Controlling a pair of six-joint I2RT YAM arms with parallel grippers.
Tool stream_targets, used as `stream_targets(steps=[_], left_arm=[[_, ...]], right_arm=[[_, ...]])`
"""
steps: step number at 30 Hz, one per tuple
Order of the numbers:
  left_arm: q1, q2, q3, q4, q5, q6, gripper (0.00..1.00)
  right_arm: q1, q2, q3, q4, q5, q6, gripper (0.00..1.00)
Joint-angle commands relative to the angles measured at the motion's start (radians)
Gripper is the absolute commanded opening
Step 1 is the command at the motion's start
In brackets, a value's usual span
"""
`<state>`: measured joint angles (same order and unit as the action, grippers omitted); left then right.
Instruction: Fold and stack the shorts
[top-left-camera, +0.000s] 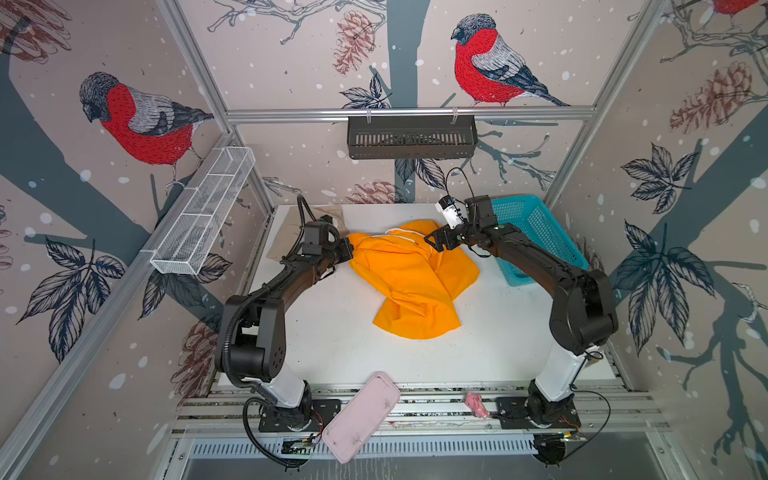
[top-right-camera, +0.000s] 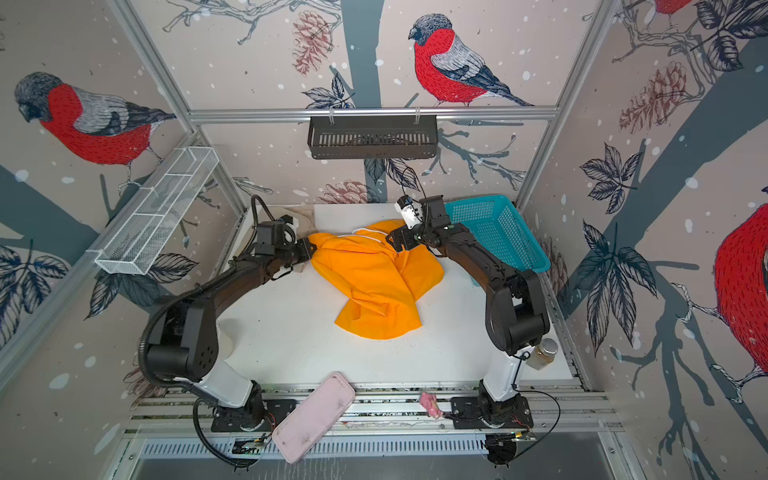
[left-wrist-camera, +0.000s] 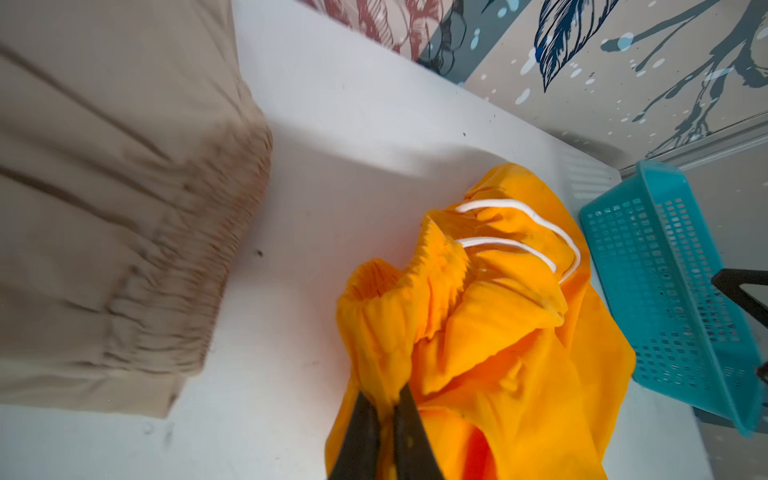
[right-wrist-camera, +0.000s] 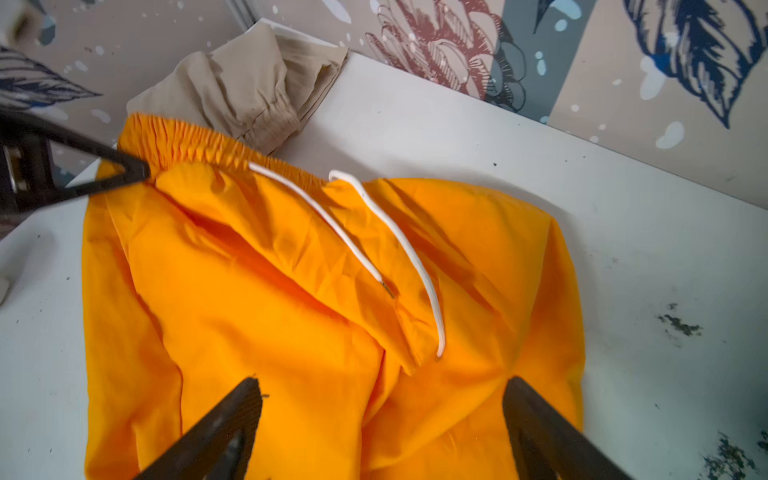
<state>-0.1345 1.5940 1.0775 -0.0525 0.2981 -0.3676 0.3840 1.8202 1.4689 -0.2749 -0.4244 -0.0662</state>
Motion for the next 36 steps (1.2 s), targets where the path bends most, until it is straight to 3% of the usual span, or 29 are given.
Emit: stream_targets(steps=[1,3,9,13,16,18,20,22,25,28,30,36], left_arm=[[-0.036,-0.046,0.072,-0.169,-0.098,0.24,0.0],[-0.09,-0.094,0.076,-0.161,-0.152,0.32,0.0],[-0.293,-0.155,0.072,-0.115,-0.179,0.563,0.0],[-0.412,-0.116,0.087,-0.177,-0.092,0.555,0.0],[-0.529,-0.085,0.048,-0.194,-0.126,0.52,0.0],[-0.592,-0.068,0.026,-0.225,-0.143,0.492,0.0],[-0.627,-0.069,0.002,-0.27,-0.17,0.465,0.0],[-0.628,-0.105,-0.042,-0.283,-0.214,0.443,0.0],[-0.629,-0.203,-0.125,-0.268,-0.304,0.401,0.0],[-0.632,-0.268,-0.202,-0.226,-0.288,0.347,0.0],[-0.642,-0.282,-0.254,-0.2,-0.288,0.317,0.0],[-0.682,-0.31,-0.339,-0.153,-0.367,0.234,0.0]], right_arm=[[0.003,0.012,0.036,-0.086,-0.048,-0.069,0.92],[0.003,0.005,0.03,-0.096,-0.055,-0.079,0.92],[0.002,-0.083,-0.107,-0.047,-0.05,-0.053,0.93],[-0.013,-0.195,-0.281,0.023,0.033,0.0,0.94],[-0.067,-0.275,-0.375,0.096,0.129,0.103,0.95],[-0.127,-0.328,-0.434,0.174,0.124,0.178,0.94],[-0.153,-0.387,-0.51,0.257,0.096,0.178,0.94],[-0.11,-0.403,-0.536,0.278,0.139,0.106,0.94],[-0.045,-0.345,-0.489,0.254,0.193,0.097,0.95],[-0.037,-0.244,-0.379,0.234,0.132,0.195,0.94],[0.017,-0.18,-0.306,0.234,0.155,0.217,0.94],[0.213,0.094,0.055,0.042,0.276,0.163,0.95]])
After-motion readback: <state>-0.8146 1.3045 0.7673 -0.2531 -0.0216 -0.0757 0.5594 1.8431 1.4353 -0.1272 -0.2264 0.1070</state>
